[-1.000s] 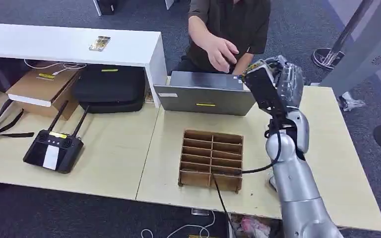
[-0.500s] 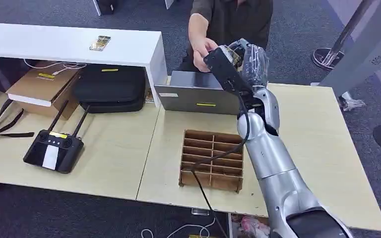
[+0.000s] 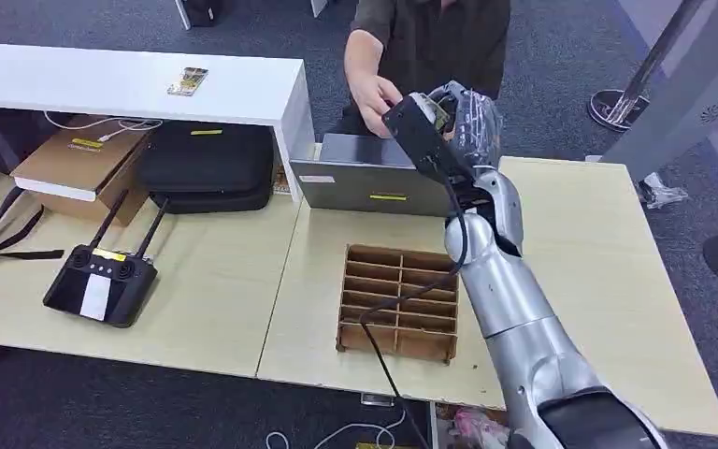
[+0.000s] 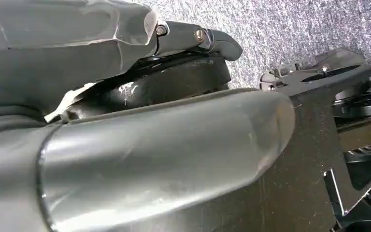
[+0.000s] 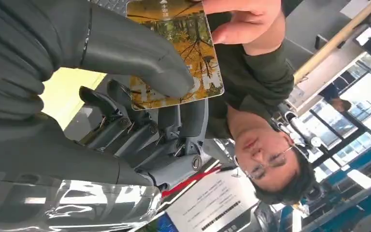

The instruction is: Pass the card to the sensor for recognition and then transmit it.

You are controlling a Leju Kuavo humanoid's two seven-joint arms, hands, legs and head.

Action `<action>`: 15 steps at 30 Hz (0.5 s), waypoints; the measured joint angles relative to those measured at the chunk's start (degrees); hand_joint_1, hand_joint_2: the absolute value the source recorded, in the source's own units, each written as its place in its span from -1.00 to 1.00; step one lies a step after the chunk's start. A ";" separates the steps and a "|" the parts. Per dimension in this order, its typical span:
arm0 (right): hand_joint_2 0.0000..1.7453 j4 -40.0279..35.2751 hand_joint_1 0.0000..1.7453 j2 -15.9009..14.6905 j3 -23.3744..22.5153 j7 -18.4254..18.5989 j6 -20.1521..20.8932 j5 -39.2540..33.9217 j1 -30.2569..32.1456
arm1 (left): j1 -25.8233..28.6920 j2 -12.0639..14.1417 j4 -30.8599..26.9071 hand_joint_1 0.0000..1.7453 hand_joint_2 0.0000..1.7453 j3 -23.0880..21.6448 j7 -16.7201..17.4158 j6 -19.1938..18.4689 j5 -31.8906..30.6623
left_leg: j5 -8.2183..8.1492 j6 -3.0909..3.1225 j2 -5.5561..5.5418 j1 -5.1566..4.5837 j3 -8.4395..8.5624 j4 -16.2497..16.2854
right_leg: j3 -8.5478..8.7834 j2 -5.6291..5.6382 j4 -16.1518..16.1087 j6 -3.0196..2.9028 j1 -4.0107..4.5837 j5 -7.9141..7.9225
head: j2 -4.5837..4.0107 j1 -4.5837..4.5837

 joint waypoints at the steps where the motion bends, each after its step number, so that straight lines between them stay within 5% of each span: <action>1: 1.00 -0.02 0.02 0.00 0.00 0.18 0.00 -0.02 0.04 | 0.02 0.00 0.00 -1.00 -1.00 0.00 -0.07 0.02 0.13 | 0.00 0.00 0.00 0.00 0.00 0.00 | 0.00 0.00 0.00 0.00 0.00 0.00 | 0.00 0.00; 2: 1.00 -0.02 -1.00 -0.02 -0.02 0.42 0.09 -0.04 0.11 | 0.02 0.00 0.00 -1.00 -1.00 0.00 -0.09 0.02 0.20 | 0.00 0.00 0.00 0.00 0.00 0.00 | 0.00 0.00 -0.01 0.00 0.00 0.00 | 0.00 0.00; 15: 1.00 -1.36 -1.00 -0.42 -0.68 2.71 0.98 1.62 1.98 | 0.02 0.00 0.00 -1.00 -1.00 0.00 -0.09 -0.11 1.00 | 0.00 0.00 0.01 0.00 0.01 0.00 | -0.01 0.01 -0.01 0.00 0.00 0.00 | 0.00 0.00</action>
